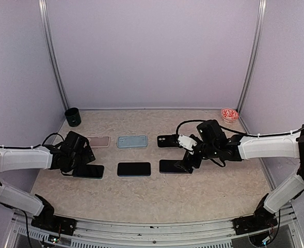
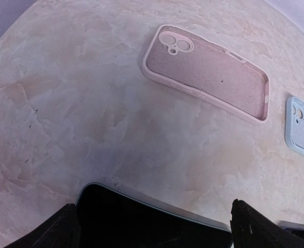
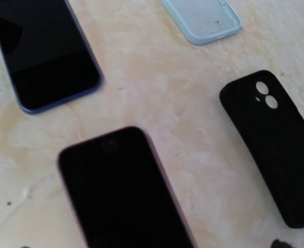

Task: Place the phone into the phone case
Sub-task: Pick up the phone at the center of the board.

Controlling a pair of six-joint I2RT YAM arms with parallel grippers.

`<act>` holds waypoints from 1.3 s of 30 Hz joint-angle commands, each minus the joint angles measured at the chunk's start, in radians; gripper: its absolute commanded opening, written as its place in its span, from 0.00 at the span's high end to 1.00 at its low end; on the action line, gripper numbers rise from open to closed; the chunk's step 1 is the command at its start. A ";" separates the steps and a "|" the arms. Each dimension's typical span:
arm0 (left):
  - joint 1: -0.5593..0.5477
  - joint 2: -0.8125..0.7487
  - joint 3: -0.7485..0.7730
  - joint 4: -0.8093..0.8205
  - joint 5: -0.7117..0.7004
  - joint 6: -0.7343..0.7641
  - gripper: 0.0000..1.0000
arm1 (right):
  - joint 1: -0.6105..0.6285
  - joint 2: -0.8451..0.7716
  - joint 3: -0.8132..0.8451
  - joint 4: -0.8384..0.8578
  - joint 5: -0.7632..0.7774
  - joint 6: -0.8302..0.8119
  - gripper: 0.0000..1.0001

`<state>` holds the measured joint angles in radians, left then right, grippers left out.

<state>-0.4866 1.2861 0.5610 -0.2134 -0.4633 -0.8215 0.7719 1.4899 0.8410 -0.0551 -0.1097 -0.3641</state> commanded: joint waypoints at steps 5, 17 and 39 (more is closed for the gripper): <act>-0.025 0.018 0.055 0.020 0.030 0.024 0.01 | -0.020 0.167 0.115 -0.094 -0.109 -0.117 0.02; -0.060 -0.016 0.045 0.028 0.037 0.013 0.01 | -0.095 0.267 0.108 -0.081 -0.170 -0.164 0.02; -0.081 -0.057 0.019 0.051 0.038 -0.007 0.01 | -0.191 0.395 0.171 -0.147 -0.282 -0.132 0.01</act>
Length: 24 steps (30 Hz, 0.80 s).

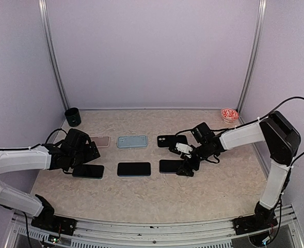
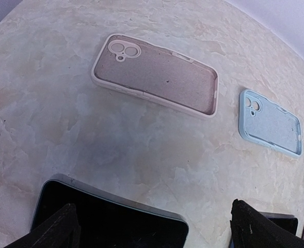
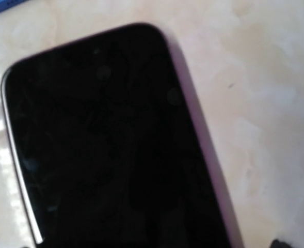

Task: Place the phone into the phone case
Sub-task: Pick up the phone at the center of the board.

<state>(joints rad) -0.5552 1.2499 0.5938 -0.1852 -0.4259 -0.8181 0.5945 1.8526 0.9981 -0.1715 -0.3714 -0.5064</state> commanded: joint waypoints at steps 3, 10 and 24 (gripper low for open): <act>-0.016 -0.024 -0.015 0.023 0.001 -0.011 0.01 | -0.015 0.036 0.017 -0.044 -0.029 0.018 0.01; -0.020 -0.039 -0.020 0.025 0.003 -0.018 0.01 | -0.006 0.028 0.032 -0.086 -0.037 0.065 0.07; -0.025 -0.047 -0.028 0.043 0.016 -0.019 0.01 | 0.095 -0.014 -0.002 -0.126 0.134 0.144 0.07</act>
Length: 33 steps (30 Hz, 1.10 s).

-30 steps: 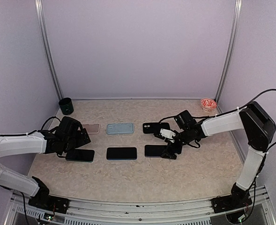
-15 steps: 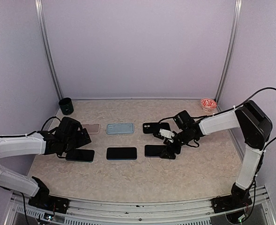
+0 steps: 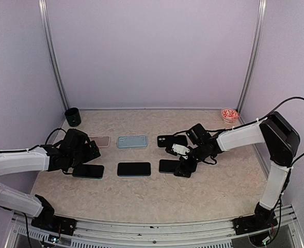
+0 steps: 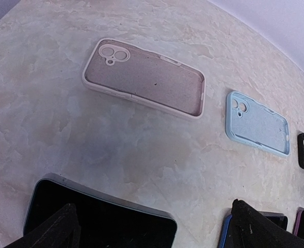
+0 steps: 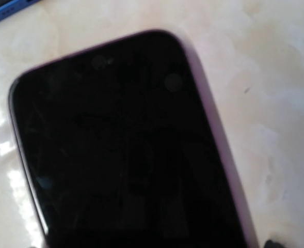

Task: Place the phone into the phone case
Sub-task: Pick up the phone at the center of the board.

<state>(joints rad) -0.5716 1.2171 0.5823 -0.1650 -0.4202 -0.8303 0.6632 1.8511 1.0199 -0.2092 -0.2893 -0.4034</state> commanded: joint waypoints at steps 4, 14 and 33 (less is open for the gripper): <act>-0.010 -0.020 -0.025 0.032 0.012 -0.009 0.01 | 0.031 -0.012 -0.027 -0.088 0.071 0.041 0.09; -0.011 -0.043 -0.029 0.026 0.017 -0.003 0.01 | 0.056 0.010 -0.020 -0.116 0.070 0.062 0.19; -0.017 -0.029 0.013 0.027 0.054 -0.007 0.01 | 0.141 -0.006 -0.096 -0.111 0.081 0.202 0.17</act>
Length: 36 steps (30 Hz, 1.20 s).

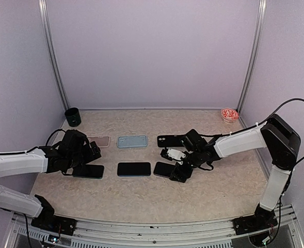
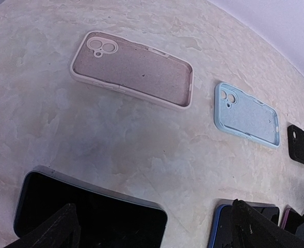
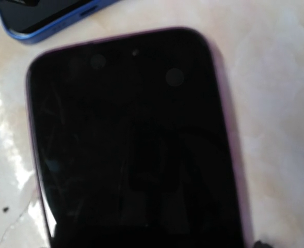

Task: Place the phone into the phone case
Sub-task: Pick up the phone at the center of the board.

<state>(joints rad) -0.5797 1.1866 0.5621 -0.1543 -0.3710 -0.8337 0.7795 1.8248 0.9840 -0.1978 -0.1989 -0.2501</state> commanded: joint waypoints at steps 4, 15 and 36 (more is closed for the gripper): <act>-0.012 0.008 0.045 0.016 0.006 -0.004 0.01 | 0.034 -0.005 -0.060 -0.143 -0.023 0.062 0.16; -0.026 0.029 0.065 0.021 0.009 -0.009 0.01 | 0.065 0.015 -0.068 -0.134 0.077 0.090 0.17; -0.104 0.052 0.081 0.112 0.072 0.040 0.01 | 0.113 -0.069 -0.089 -0.054 0.230 0.117 0.38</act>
<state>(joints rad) -0.6579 1.2201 0.6144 -0.1028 -0.3367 -0.8242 0.8738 1.7752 0.9436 -0.1917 -0.0528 -0.1307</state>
